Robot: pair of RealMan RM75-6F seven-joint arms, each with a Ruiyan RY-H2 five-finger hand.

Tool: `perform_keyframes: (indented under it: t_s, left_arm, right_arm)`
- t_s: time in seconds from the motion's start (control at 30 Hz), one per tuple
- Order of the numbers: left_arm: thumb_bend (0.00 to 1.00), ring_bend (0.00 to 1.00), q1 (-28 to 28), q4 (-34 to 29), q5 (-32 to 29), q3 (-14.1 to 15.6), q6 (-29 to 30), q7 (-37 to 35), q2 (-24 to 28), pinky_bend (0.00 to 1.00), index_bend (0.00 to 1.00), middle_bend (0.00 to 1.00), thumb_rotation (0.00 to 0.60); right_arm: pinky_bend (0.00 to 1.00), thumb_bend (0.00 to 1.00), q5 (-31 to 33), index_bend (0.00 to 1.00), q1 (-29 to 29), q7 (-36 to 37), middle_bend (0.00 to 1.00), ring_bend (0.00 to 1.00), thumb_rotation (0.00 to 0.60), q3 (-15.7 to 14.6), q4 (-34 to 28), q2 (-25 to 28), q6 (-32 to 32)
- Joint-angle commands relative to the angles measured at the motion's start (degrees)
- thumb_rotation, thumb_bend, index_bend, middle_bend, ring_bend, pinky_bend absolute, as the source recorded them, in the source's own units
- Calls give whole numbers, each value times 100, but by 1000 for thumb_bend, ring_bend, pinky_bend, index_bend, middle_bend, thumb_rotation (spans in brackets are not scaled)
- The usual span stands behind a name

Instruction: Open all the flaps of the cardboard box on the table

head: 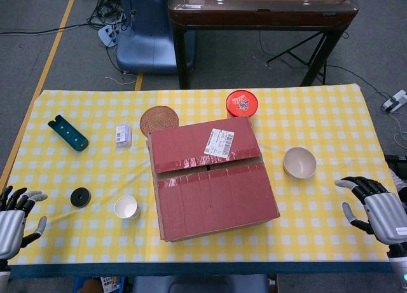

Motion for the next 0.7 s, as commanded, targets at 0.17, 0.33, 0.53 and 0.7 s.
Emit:
perform_keyframes:
  t_s: [0.17, 0.33, 0.53, 0.7]
  left_arm:
    - [437, 131, 8, 18, -30, -15, 13, -39, 31, 0, 366, 259, 600]
    - [437, 131, 25, 24, -20, -14, 42, -93, 45, 0, 366, 259, 600]
    - [437, 131, 33, 47, -16, -11, 48, -142, 58, 0, 369, 259, 600]
    - [437, 131, 34, 70, -43, 0, 13, -181, 70, 0, 381, 259, 600]
  right_arm:
    - [261, 427, -19, 268, 17, -16, 270, 222, 600, 3, -21, -10, -9]
    - [261, 427, -55, 268, 29, -38, 270, 222, 600, 16, -58, -5, 17]
    - [261, 427, -37, 268, 87, -96, 270, 222, 600, 53, -113, 20, -39]
    - [261, 427, -36, 268, 166, -189, 270, 222, 600, 91, -183, 54, -122]
